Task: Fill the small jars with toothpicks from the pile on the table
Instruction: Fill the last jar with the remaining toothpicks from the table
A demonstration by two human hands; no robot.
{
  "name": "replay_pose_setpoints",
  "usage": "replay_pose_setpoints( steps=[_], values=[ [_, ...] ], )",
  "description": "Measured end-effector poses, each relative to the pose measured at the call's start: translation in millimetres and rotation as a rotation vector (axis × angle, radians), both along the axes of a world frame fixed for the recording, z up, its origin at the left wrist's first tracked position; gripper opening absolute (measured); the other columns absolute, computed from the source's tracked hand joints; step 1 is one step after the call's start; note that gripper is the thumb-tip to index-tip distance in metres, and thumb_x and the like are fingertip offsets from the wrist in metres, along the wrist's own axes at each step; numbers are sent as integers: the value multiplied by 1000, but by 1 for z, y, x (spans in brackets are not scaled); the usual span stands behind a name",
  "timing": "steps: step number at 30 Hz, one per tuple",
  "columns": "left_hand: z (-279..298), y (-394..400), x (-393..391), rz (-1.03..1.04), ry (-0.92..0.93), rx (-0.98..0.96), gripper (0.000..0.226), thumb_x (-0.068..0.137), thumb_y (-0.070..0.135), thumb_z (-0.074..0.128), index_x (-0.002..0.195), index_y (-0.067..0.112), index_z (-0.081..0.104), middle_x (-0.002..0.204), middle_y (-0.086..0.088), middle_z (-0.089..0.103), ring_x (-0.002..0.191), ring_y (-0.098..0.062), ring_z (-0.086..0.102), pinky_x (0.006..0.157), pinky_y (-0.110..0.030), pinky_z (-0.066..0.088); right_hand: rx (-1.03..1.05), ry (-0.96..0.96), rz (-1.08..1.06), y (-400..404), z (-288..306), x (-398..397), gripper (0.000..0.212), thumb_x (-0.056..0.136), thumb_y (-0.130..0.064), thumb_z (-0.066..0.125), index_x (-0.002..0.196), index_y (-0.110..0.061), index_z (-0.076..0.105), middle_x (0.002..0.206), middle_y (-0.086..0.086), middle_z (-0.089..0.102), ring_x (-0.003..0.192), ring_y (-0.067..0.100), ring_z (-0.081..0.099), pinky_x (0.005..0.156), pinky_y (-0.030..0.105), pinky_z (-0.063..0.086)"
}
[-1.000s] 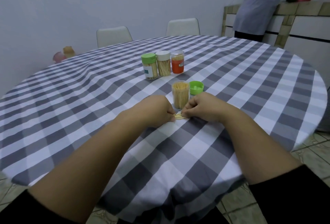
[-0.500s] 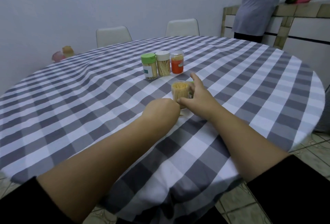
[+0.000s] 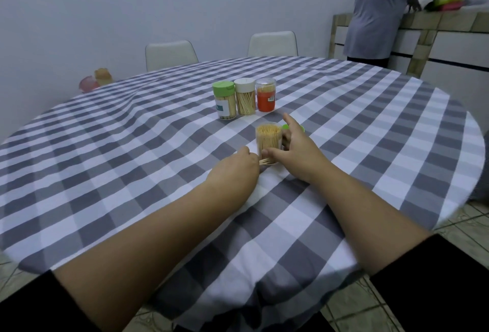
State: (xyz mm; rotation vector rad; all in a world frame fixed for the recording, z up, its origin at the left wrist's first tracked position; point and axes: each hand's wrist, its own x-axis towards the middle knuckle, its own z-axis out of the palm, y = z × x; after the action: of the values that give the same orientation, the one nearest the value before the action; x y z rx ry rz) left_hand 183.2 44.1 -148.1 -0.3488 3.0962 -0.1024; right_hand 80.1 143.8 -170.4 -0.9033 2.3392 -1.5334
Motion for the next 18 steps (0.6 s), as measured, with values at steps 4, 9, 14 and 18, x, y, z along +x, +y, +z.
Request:
replay_pose_setpoints(
  steps=[4, 9, 14, 18],
  values=[
    [-8, -7, 4, 0, 99, 57, 21, 100, 16, 43, 118, 10, 51, 109, -7, 46, 76, -15, 45, 68, -25, 38, 4, 6, -7, -1, 0, -1, 96, 82, -16, 72, 151, -26, 6, 149, 4, 38, 132, 20, 42, 109, 41, 38],
    [-9, -15, 10, 23, 201, 149, 7, 99, 16, 40, 102, 18, 46, 97, -5, 55, 78, -18, 49, 70, -30, 44, -5, -19, -9, -3, -1, -2, 97, 81, -14, 73, 151, -26, 7, 150, 6, 36, 134, 21, 40, 110, 45, 37],
    [2, -33, 3, 186, 394, 581, 16, 100, 17, 42, 112, 17, 54, 99, 1, 62, 90, -14, 57, 76, -25, 47, 3, -24, 1, -3, 0, 1, 91, 84, -14, 70, 151, -27, 10, 152, 5, 32, 136, 22, 37, 110, 46, 36],
    [15, -40, -3, 258, 727, 1086, 20, 101, 31, 41, 102, 22, 58, 91, 8, 66, 93, -9, 60, 82, -27, 42, 10, -32, 61, -6, 1, 9, 89, 85, -13, 69, 150, -28, 11, 153, 5, 31, 137, 22, 36, 110, 44, 35]
  ],
)
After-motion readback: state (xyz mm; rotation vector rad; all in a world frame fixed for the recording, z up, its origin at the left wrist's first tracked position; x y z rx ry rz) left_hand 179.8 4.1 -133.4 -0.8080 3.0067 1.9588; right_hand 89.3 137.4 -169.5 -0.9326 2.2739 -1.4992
